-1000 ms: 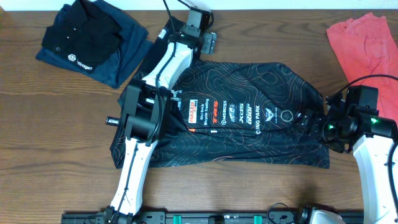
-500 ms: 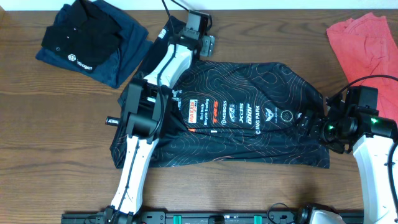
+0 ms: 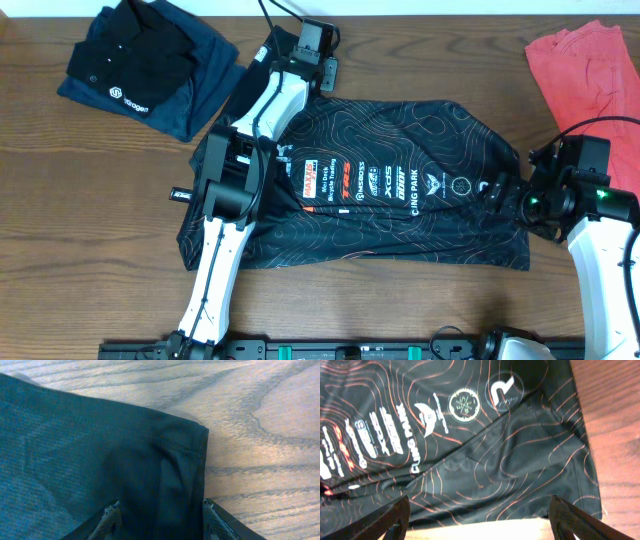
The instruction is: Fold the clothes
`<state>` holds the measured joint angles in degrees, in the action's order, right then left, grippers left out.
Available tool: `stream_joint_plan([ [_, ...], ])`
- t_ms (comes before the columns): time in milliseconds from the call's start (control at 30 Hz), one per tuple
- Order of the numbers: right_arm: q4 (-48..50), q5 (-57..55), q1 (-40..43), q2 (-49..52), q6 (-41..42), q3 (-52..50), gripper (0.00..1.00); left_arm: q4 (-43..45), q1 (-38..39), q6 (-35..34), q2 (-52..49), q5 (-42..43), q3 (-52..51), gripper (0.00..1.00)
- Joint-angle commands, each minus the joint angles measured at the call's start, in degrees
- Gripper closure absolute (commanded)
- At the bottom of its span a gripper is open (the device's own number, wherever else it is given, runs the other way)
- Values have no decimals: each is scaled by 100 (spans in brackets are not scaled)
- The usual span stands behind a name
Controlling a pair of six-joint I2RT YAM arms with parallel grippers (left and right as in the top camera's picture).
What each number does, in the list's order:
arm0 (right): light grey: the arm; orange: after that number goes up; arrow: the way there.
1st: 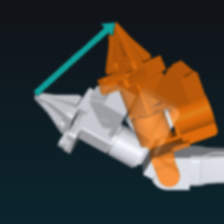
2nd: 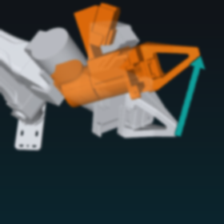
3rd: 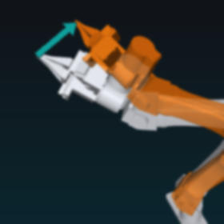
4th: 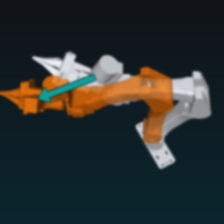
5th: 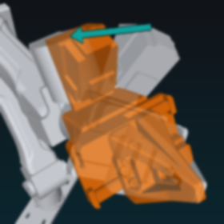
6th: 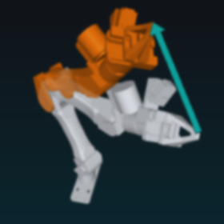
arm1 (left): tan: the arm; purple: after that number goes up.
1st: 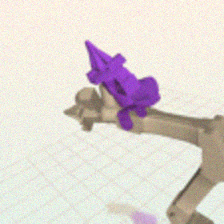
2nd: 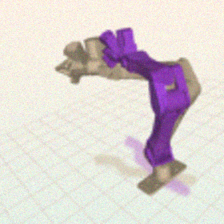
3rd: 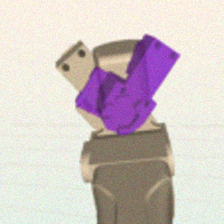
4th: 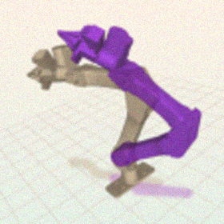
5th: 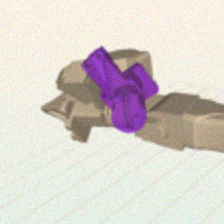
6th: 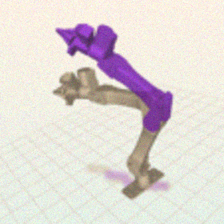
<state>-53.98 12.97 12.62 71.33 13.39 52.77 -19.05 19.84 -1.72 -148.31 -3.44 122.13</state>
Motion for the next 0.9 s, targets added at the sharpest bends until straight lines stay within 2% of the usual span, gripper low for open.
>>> stream_joint_plan([
  [0, 61, -118, -81, -50, 76, 74, 14, 11, -81, -221, -131, -70, 111, 51],
  [33, 68, -118, -81, -50, 76, 74, 14, 11, -92, -225, -131, -70, 111, 53],
  [200, 337, -258, -81, -50, 184, 74, 15, 9, -157, -352, -133, -70, 107, 73],
  [400, 960, -813, -81, -44, 463, 74, 21, -13, -162, -352, -131, -70, 101, 85],
  [633, 2173, -1121, -26, 433, 549, 74, 22, -127, -160, -352, -133, -70, 101, 86],
  [867, 3101, -920, 7, 1775, 474, 216, 22, -291, -160, -352, -133, -70, 98, 87],
])
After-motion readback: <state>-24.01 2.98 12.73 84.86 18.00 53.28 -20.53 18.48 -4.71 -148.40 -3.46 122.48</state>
